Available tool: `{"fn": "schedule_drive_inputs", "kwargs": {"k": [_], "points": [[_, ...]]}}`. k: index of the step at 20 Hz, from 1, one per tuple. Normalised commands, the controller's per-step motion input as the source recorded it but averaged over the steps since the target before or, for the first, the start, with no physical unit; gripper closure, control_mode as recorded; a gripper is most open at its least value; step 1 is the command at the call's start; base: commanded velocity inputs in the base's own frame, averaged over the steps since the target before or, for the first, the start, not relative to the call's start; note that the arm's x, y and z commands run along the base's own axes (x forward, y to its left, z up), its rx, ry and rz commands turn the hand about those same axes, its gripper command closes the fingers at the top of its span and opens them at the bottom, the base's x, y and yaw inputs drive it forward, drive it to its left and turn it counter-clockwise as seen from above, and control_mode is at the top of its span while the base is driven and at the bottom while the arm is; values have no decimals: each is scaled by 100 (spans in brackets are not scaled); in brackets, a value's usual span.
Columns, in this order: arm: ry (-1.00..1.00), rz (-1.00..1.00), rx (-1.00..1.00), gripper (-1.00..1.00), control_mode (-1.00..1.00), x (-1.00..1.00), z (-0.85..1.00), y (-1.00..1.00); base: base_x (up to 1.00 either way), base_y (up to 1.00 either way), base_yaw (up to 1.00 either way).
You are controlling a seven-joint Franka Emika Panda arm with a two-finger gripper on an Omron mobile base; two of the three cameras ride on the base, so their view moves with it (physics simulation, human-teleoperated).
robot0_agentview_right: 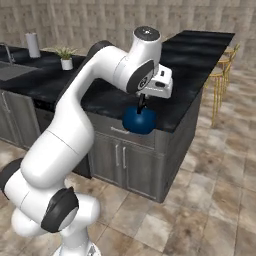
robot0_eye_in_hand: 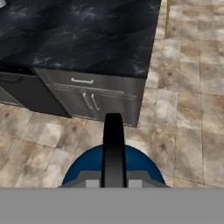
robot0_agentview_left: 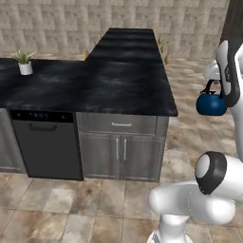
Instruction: Pick the kettle and cup and place them in the sink. Then turn on the water.
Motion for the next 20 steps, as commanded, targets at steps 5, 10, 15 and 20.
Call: {"fn": "schedule_drive_inputs", "kwargs": {"k": [5,10,15,20], "points": [[0,0,0,100,100,0,0,0,13,100,-33],[0,0,0,100,100,0,0,0,4,100,-33],[0,0,0,100,100,0,0,0,20,100,-31],[0,0,0,100,100,0,0,0,35,100,-30]]}}
